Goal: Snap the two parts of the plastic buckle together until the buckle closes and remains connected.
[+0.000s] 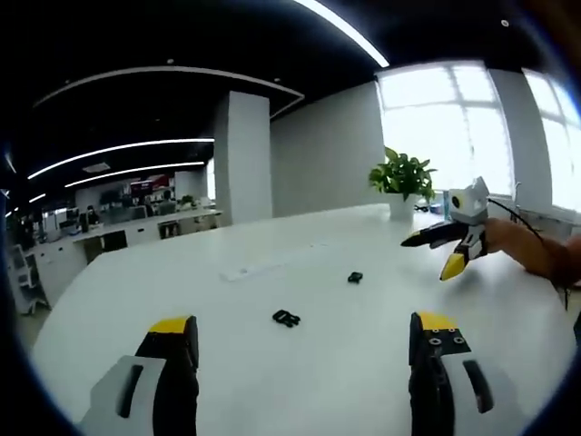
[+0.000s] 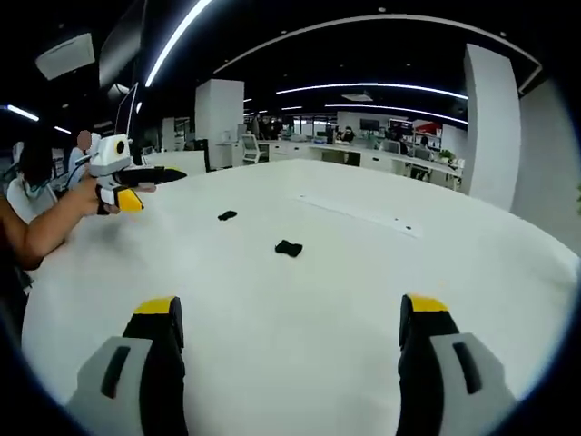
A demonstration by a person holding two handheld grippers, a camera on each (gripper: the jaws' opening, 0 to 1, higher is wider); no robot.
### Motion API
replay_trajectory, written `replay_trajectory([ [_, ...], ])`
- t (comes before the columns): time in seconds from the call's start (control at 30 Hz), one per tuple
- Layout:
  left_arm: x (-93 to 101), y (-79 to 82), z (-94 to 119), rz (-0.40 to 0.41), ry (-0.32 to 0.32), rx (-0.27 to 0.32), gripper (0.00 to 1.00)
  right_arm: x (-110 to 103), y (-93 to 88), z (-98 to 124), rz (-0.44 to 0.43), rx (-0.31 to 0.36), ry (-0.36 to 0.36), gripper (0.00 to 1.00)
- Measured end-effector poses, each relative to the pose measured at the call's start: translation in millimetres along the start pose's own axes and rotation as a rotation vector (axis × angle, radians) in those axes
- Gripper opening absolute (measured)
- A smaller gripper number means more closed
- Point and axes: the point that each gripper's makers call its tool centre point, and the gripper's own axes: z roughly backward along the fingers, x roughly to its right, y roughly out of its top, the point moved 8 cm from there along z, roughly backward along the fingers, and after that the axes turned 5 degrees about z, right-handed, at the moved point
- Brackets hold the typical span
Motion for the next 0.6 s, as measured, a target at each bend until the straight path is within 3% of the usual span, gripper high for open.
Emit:
replay_trajectory([
  [0.23,-4.3,-0.2,-0.8,-0.020,0.032,0.027,0.96,-4.2,2.8,-3.0,-0.019,0.026,-0.006,0.99],
  [0.37,-0.4,-0.5,-6.3,0.021,-0.001,0.035,0.97,-6.1,5.3,-3.7,-0.035,0.046,-0.015,0.99],
  [0.6,-7.8,-7.0,-27.8,0.025,-0.006,-0.026,0.99,-7.4,-0.2,-11.1,-0.026,0.022,-0.017,1.00],
])
